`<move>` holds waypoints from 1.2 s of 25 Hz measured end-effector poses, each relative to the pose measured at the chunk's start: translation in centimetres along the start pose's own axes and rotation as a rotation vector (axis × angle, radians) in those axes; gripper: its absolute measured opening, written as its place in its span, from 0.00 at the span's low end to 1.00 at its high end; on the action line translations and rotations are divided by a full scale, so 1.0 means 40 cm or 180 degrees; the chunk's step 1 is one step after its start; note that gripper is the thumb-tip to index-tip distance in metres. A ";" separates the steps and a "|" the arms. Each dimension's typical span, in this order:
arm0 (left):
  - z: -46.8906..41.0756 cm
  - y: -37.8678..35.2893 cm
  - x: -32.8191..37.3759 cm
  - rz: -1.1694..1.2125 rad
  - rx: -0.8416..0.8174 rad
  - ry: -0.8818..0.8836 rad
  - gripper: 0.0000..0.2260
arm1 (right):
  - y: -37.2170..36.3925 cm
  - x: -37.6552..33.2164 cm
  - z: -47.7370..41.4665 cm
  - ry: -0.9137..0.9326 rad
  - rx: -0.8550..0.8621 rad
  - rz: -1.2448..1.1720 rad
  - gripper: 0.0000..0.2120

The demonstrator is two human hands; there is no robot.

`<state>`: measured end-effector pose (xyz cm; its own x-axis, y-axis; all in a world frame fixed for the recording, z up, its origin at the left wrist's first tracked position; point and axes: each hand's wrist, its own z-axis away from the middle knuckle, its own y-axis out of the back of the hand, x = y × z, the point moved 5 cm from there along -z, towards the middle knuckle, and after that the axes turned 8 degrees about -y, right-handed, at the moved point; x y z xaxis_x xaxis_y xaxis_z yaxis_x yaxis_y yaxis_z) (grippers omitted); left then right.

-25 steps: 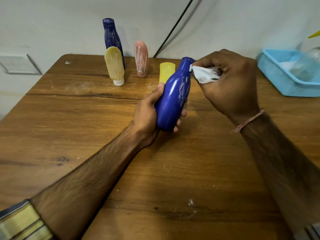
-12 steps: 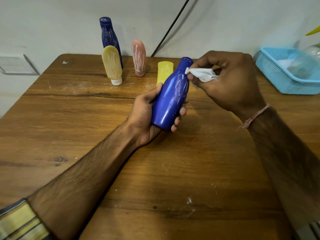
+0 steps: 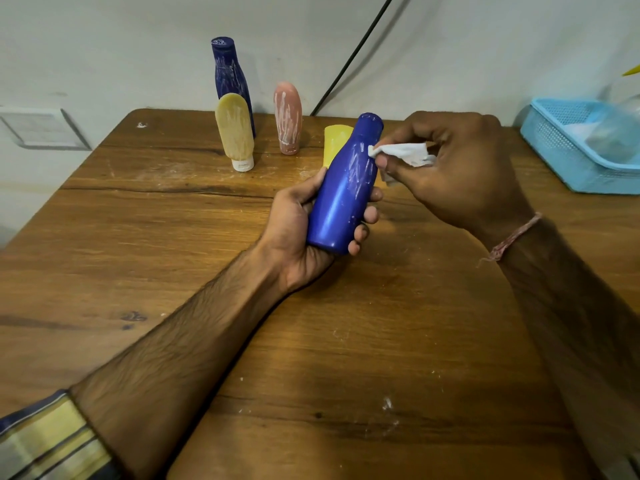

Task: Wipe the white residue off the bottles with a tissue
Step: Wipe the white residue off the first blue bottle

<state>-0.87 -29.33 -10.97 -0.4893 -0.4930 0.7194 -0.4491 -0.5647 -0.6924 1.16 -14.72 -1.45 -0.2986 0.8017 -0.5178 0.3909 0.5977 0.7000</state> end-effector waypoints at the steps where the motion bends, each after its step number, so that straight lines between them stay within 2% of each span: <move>1: 0.000 -0.001 0.000 0.0024 0.0022 -0.0006 0.29 | -0.001 -0.001 0.001 0.0013 -0.0075 -0.0005 0.06; 4: -0.001 0.003 0.003 0.0067 0.0127 -0.0083 0.29 | -0.020 -0.013 0.013 0.0084 -0.0473 -0.0062 0.05; 7: -0.003 0.004 0.003 0.0043 0.0179 -0.0083 0.28 | -0.014 -0.017 0.013 0.0201 -0.0156 0.0002 0.05; 10: -0.005 0.010 0.002 0.0037 0.0316 -0.0144 0.25 | -0.034 -0.027 0.020 0.0279 -0.0545 -0.0077 0.04; 13: -0.007 0.011 0.004 0.0071 0.0444 -0.0221 0.23 | -0.033 -0.025 0.018 0.0286 -0.0387 -0.0061 0.05; 16: -0.007 0.016 0.006 0.0045 0.0620 -0.0289 0.21 | -0.056 -0.034 0.028 0.0457 -0.0965 -0.0036 0.07; 19: -0.004 0.014 0.007 0.0048 0.0695 -0.0333 0.21 | -0.053 -0.042 0.029 0.0541 -0.0832 -0.0129 0.05; 22: -0.004 0.013 0.008 0.0080 0.0706 -0.0356 0.20 | -0.064 -0.052 0.037 0.0690 -0.1207 -0.0021 0.07; 23: -0.006 0.013 0.007 0.0094 0.0721 -0.0344 0.21 | -0.063 -0.052 0.037 0.0711 -0.1227 -0.0009 0.08; 26: -0.008 0.019 0.006 0.0086 0.0728 -0.0300 0.22 | -0.054 -0.051 0.035 0.0805 -0.0784 -0.0081 0.07; 30: -0.010 0.020 0.011 0.0132 0.0558 -0.0408 0.23 | -0.070 -0.061 0.044 0.0961 -0.1132 -0.0056 0.07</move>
<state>-1.73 -29.72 -11.22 -0.4006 -0.5921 0.6993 -0.2883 -0.6430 -0.7095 2.30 -18.33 -3.02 -0.5630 0.7222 -0.4017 0.0764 0.5295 0.8449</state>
